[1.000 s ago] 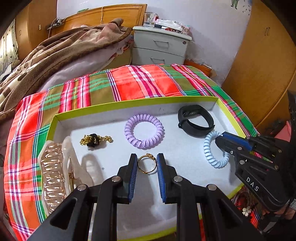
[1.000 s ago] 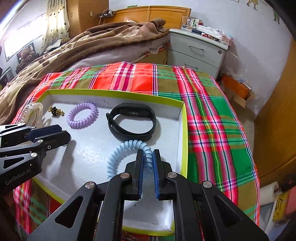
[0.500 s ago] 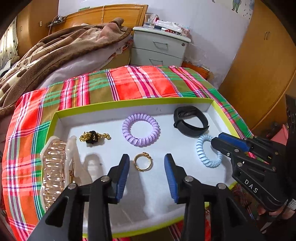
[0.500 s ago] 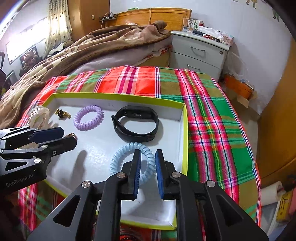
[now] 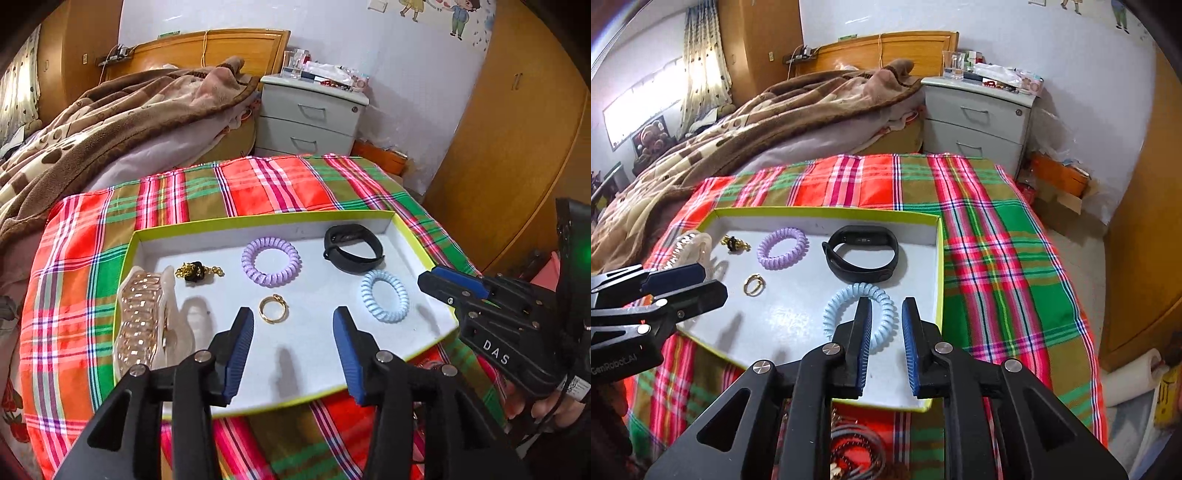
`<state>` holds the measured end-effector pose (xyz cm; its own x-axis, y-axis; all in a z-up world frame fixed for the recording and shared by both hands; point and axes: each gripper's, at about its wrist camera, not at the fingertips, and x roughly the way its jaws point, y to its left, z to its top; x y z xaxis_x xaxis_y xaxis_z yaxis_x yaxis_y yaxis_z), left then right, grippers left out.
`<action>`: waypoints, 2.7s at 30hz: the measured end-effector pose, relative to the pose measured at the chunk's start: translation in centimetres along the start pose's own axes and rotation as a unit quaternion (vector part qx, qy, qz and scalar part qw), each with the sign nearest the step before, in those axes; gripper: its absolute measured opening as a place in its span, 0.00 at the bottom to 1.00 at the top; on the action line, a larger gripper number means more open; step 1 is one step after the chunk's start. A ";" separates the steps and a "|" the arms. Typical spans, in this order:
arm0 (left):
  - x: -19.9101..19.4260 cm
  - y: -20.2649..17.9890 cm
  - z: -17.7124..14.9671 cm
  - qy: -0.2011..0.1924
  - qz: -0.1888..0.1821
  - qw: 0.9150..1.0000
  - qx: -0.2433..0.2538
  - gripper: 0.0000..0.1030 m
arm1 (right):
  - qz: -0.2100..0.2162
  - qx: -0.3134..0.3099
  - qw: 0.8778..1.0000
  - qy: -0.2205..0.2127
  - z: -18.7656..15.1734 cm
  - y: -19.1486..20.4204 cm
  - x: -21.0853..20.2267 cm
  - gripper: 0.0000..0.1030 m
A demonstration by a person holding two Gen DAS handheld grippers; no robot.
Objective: Organize jewelry
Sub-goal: 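Move both grippers back over the jewelry pile beside the box, then grasp the black hair tie with teal bead with the left gripper while the right grasps gray beaded hair ties, then carry the black hair tie and gray beaded hair ties over the box with both grippers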
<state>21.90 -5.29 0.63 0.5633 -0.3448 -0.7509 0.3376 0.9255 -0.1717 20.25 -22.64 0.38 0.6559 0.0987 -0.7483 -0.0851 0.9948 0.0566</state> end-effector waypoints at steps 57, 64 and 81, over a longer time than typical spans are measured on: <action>-3.3 -3.7 -7.1 0.027 -0.079 0.994 0.065 0.13 | 0.071 0.016 0.997 0.002 -8.0 0.2 -4.9 0.38; -3.7 -2.4 -7.5 0.024 -0.070 0.996 0.050 0.13 | 0.056 -0.038 0.998 0.015 -8.5 2.7 -4.1 0.38; -3.9 -2.0 -7.7 0.023 -0.068 0.996 0.048 0.13 | 0.021 -0.063 0.997 0.028 -8.7 3.5 -3.2 0.19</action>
<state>13.24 -4.59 -1.00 0.4740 -0.4560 -0.7533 0.4799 0.8510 -0.2131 11.30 -19.74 -2.80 0.6066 0.1355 -0.7834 -0.2074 0.9782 0.0086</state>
